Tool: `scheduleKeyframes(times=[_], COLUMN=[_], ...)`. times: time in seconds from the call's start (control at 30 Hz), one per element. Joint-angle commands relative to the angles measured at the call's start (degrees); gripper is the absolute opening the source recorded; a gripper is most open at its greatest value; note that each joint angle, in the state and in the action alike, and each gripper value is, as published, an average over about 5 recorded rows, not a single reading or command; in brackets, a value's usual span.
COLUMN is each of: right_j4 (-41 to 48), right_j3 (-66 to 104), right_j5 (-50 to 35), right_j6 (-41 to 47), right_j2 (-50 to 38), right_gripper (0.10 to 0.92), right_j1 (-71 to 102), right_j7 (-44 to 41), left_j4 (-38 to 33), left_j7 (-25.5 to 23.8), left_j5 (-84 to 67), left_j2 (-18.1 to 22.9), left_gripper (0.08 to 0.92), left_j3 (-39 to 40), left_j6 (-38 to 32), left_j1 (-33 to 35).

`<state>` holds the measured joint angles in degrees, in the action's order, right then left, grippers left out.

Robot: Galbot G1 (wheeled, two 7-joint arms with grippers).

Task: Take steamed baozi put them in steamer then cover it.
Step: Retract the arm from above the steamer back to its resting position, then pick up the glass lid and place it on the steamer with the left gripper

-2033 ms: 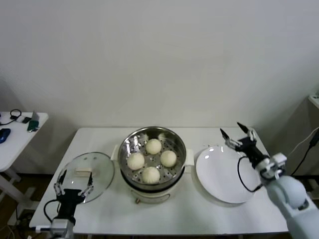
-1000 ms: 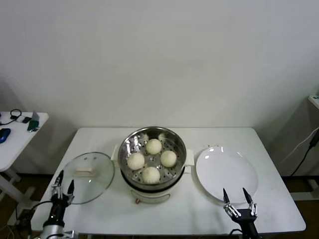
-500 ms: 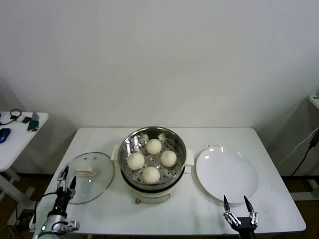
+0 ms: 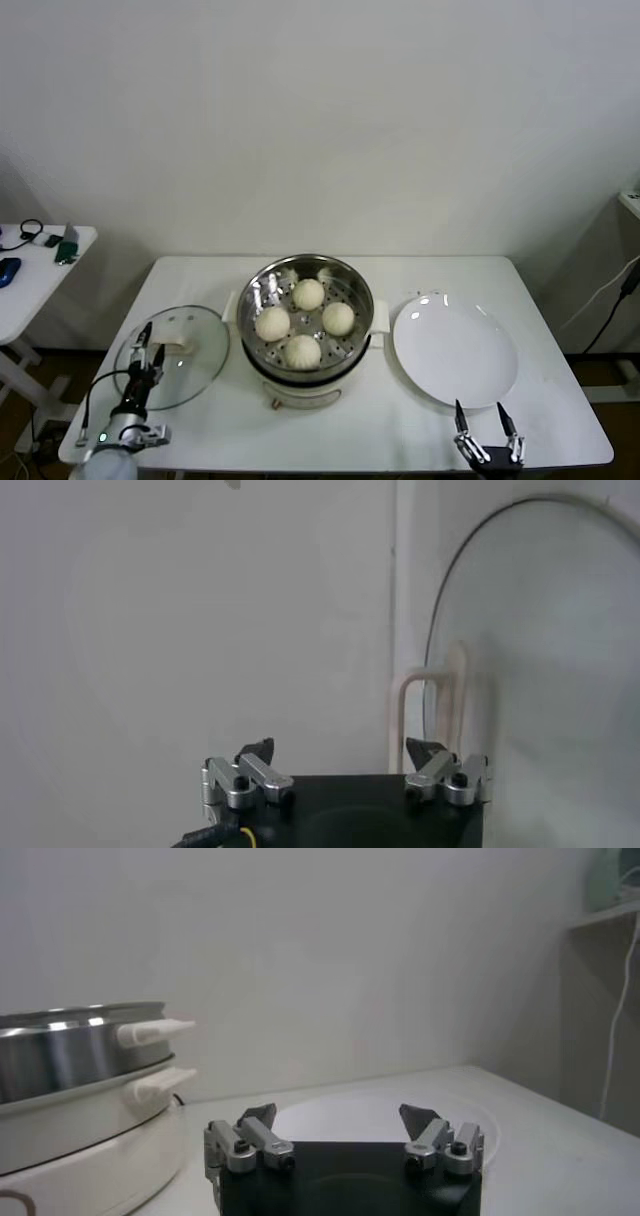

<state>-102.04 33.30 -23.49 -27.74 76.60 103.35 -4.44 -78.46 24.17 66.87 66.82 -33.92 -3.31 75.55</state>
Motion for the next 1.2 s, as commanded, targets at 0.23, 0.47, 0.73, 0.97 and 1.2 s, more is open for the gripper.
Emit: scheduleKeyframes(times=[0.23,0.47,0.73,0.97,1.2], right_j4=[-0.15,-0.45,-0.79,-0.87,-0.78], right_j3=[0.05,0.11,0.53,0.44,0.49], right_j5=[0.34,0.69,0.74,1.19,1.37], right_j6=[-0.16,-0.04,-0.21,-0.35,-1.08], right_j2=[0.97,1.23,1.21,1.49,1.58], right_gripper=[0.823,0.823,0.823,0.823,0.823], right_j1=[0.14,0.05,0.48,0.39,0.78], right_j7=[0.02,-0.08,-0.05,-0.07,-0.01], left_j4=[3.12,4.97,6.18,5.58,3.9], left_j7=[-0.16,-0.45,-0.38,-0.28,-0.28], left_j5=[0.31,0.29,0.48,0.39,0.13], left_j2=[-0.69,-0.9,-0.53,-0.37,-0.2], left_gripper=[0.823,0.697,0.464,0.265,0.138], left_j3=[1.28,2.41,2.82,2.75,2.23], left_j6=[0.13,0.03,0.17,1.02,1.55], left_j1=[-2.97,-4.14,-5.01,-4.22,-3.6])
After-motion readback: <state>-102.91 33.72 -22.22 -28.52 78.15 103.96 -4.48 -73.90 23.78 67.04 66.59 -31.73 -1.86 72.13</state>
